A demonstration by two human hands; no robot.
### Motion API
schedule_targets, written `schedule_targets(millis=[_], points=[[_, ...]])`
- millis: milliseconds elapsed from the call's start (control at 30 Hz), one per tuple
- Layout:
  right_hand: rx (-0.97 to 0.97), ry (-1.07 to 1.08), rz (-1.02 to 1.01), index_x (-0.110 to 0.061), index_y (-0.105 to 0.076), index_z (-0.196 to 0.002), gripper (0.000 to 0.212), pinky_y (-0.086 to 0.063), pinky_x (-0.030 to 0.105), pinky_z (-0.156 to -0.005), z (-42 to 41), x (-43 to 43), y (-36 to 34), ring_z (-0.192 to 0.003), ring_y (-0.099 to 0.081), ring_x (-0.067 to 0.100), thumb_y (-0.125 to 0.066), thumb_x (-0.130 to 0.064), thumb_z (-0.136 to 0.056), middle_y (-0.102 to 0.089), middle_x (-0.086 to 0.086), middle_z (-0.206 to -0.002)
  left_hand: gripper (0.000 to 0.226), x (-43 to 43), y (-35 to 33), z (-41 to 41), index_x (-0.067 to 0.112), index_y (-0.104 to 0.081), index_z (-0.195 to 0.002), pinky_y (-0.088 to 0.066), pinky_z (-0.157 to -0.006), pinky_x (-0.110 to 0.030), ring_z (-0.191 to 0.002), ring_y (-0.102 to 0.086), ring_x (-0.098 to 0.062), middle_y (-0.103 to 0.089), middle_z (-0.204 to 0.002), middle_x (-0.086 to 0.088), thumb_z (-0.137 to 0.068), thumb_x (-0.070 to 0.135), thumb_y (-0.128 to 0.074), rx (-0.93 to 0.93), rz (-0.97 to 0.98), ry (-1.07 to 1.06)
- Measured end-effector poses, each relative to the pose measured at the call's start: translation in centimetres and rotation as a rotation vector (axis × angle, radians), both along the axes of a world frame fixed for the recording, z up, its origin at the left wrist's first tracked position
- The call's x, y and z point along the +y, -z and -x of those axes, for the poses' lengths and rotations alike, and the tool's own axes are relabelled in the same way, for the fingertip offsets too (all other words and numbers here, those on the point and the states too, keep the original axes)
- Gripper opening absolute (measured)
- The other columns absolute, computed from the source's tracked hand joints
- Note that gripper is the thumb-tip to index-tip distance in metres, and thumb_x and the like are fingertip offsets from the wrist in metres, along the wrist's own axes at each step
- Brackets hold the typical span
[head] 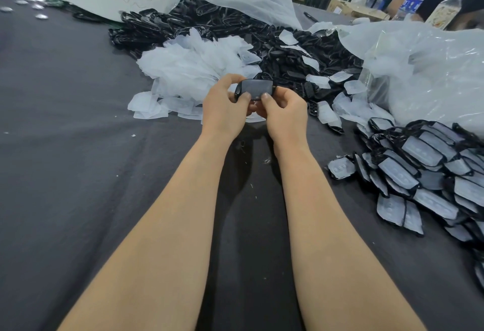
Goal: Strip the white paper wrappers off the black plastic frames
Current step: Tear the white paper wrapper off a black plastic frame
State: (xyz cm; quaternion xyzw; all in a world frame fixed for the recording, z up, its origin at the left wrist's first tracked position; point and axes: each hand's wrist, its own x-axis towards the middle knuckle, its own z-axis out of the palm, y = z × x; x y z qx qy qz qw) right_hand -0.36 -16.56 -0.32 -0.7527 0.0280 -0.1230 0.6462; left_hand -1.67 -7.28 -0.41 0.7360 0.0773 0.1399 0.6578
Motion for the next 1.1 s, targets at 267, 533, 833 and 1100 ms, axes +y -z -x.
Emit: schedule_targets(millis=[267, 533, 833, 1100], points=[[0.013, 0.012, -0.009, 0.002, -0.064, -0.108, 0.023, -0.057, 0.034, -0.080, -0.18, -0.01, -0.04, -0.087, -0.070, 0.029, -0.049, -0.002, -0.093, -0.071, 0.019, -0.095, 0.032, 0.02, 0.09, -0.09, 0.018, -0.056, -0.123, -0.057, -0.086, -0.037, -0.084, -0.071, -0.021, -0.069, -0.099, -0.017, -0.096, 0.003, -0.047, 0.005, 0.048, 0.023], [0.028, 0.031, -0.078, -0.007, -0.057, -0.108, 0.018, -0.052, 0.042, -0.087, 0.11, -0.20, -0.39, -0.086, -0.062, 0.021, -0.060, -0.011, -0.091, -0.065, 0.009, -0.096, 0.023, -0.12, -0.05, 0.52, 0.024, -0.056, -0.104, -0.058, -0.074, -0.030, -0.063, -0.067, -0.007, -0.068, -0.079, -0.005, -0.092, 0.005, -0.051, -0.051, -0.017, 0.051], [-0.031, -0.058, -0.061, -0.021, -0.056, -0.086, 0.016, -0.049, 0.029, -0.074, 0.36, -0.20, -0.39, -0.078, -0.059, 0.013, -0.061, -0.006, -0.089, -0.064, 0.001, -0.085, 0.015, -0.22, -0.29, 0.55, 0.030, -0.051, -0.081, -0.054, -0.077, -0.043, -0.086, -0.066, -0.027, -0.066, -0.089, -0.005, -0.091, 0.022, -0.058, -0.041, -0.080, -0.037], [-0.006, -0.047, -0.101, -0.021, -0.061, -0.085, 0.014, -0.052, 0.034, -0.077, 0.35, 0.01, -0.38, -0.079, -0.061, 0.017, -0.056, -0.009, -0.092, -0.065, 0.002, -0.083, 0.021, -0.01, -0.39, 0.38, 0.027, -0.054, -0.078, -0.059, -0.078, -0.039, -0.080, -0.066, -0.024, -0.066, -0.090, -0.011, -0.091, 0.010, -0.054, 0.004, 0.172, -0.043]])
